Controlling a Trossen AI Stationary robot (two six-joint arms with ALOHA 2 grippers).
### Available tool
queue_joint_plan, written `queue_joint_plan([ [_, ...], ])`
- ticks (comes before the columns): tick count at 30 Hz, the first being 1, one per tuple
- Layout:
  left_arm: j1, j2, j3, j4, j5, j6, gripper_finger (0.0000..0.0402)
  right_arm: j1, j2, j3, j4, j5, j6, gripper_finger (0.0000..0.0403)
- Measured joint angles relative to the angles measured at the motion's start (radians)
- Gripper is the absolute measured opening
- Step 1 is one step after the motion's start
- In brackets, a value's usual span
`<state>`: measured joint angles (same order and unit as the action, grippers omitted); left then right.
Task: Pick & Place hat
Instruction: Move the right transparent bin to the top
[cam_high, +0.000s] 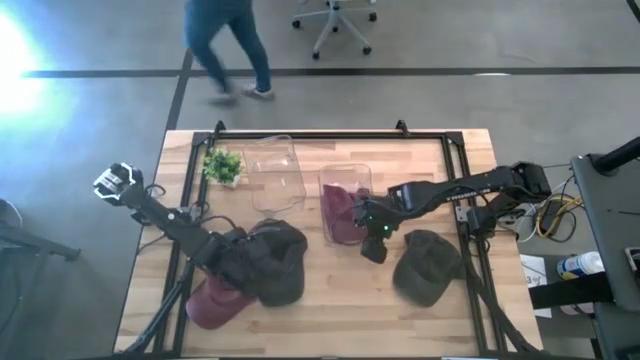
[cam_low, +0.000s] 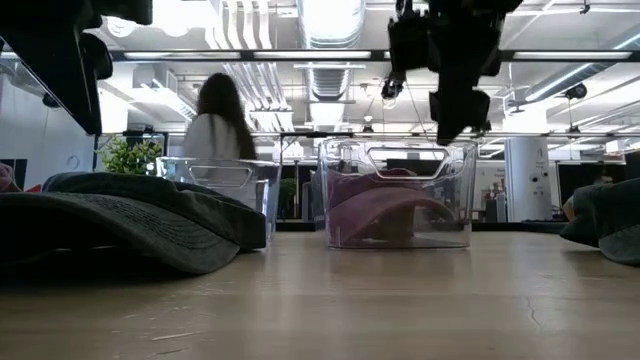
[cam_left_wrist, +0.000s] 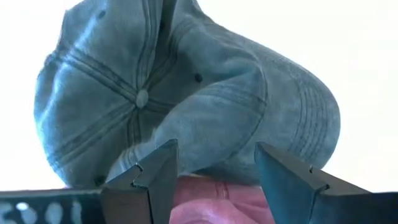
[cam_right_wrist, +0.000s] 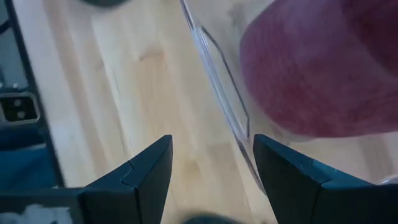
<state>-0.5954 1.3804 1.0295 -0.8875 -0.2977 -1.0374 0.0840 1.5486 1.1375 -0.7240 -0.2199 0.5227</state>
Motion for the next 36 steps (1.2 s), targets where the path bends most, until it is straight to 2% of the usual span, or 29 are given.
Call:
queue_joint_plan([
  [4,-0.012,0.001,-0.005,0.008,-0.031,-0.006,0.0206,0.042,-0.013,0.032,0.001,0.147,0.052,0.0219],
  [7,-0.016,0.003,-0.005,0.024,-0.041,-0.008,0.0206,0.056,-0.022,0.051,0.001,0.218,0.064,0.0219],
  [14,-0.035,0.003,-0.005,0.058,-0.066,-0.004,0.0206,0.108,-0.014,0.046,-0.004,0.222,-0.082,0.0219],
  [26,-0.046,0.003,-0.005,0.059,-0.086,-0.001,0.0206,0.081,0.124,0.032,0.007,0.248,-0.257,0.0219],
  [32,-0.046,0.003,-0.005,0.059,-0.096,-0.002,0.0206,-0.004,0.175,0.031,0.06,0.245,-0.295,0.0219],
  [36,-0.046,0.003,-0.005,0.059,-0.099,-0.004,0.0206,-0.094,0.183,0.031,0.116,0.285,-0.296,0.0219],
])
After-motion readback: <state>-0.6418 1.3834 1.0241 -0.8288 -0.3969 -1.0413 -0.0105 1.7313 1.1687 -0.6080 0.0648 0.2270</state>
